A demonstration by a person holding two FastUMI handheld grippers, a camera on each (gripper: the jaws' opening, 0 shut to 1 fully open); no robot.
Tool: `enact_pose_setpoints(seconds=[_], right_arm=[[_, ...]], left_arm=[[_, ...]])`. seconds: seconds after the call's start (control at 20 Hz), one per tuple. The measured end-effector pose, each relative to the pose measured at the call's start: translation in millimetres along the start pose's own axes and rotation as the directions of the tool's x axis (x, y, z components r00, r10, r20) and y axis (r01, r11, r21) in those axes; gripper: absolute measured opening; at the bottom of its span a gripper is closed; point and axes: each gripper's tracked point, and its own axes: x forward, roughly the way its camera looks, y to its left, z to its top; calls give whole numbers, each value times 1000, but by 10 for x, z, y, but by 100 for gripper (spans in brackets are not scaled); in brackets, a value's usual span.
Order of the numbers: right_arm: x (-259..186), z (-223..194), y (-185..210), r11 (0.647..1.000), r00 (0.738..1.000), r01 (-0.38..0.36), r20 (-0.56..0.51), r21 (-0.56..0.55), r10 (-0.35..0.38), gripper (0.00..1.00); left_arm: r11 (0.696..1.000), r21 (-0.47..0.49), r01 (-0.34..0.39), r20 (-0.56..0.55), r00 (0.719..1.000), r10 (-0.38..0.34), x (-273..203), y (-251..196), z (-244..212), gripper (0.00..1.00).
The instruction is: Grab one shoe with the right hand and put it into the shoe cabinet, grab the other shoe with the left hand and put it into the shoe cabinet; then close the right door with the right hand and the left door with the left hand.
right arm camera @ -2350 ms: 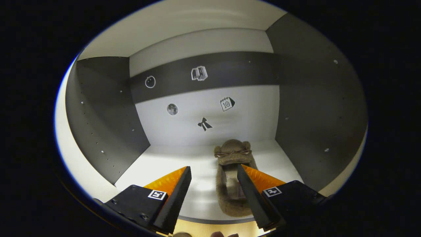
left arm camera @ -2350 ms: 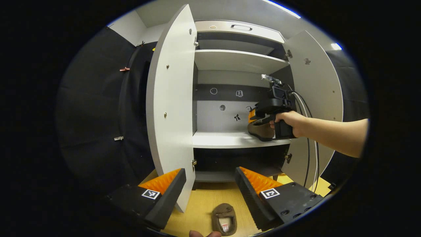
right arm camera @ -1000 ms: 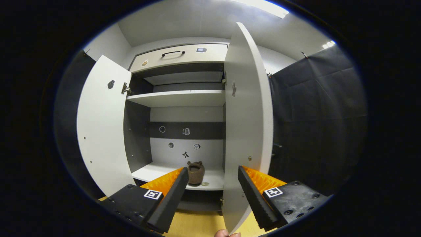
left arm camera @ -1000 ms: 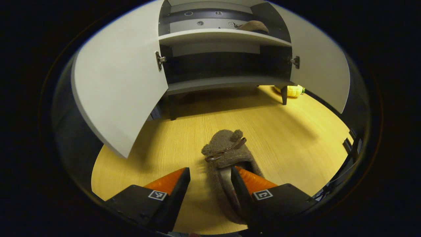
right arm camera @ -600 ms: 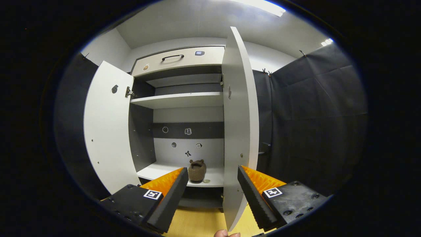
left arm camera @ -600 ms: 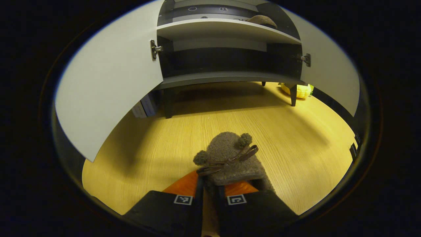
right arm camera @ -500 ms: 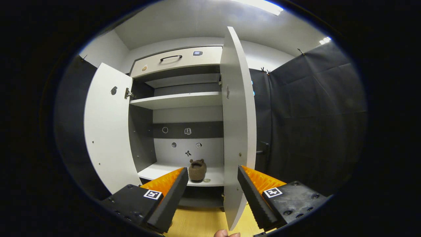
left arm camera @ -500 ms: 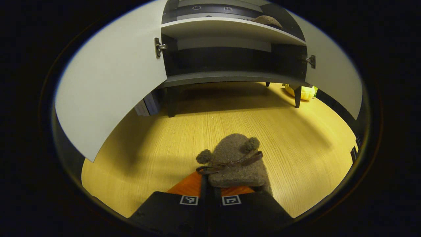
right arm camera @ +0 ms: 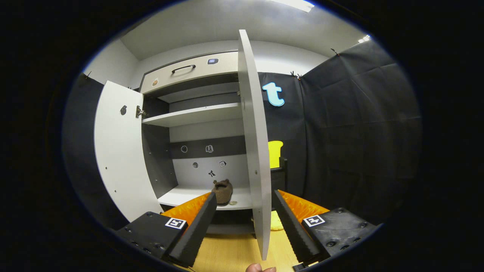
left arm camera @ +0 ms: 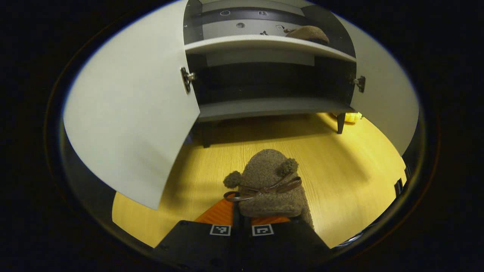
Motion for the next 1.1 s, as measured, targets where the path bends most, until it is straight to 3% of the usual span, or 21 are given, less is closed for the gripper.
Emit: enact_pose_setpoints(seconds=[0.3, 0.6, 0.8, 1.1], right_arm=[[-40, -6, -230, 999, 1000, 13, 1, -34, -13, 96], [-57, -17, -429, 999, 999, 35, 2, -31, -35, 96], [-103, -33, -577, 998, 999, 48, -3, -41, -49, 96], [-109, 69, -814, 995, 996, 87, 23, -48, -86, 96]], left_arm=[[989, -143, 42, 75, 997, -31, -664, -88, 1059, 6], [981, -180, 67, 191, 981, -32, -1000, -81, 2308, 6], [976, -208, 66, 247, 969, -13, -872, 23, 3114, 6], [980, -198, 13, 271, 962, 42, -247, 155, 4010, 6]])
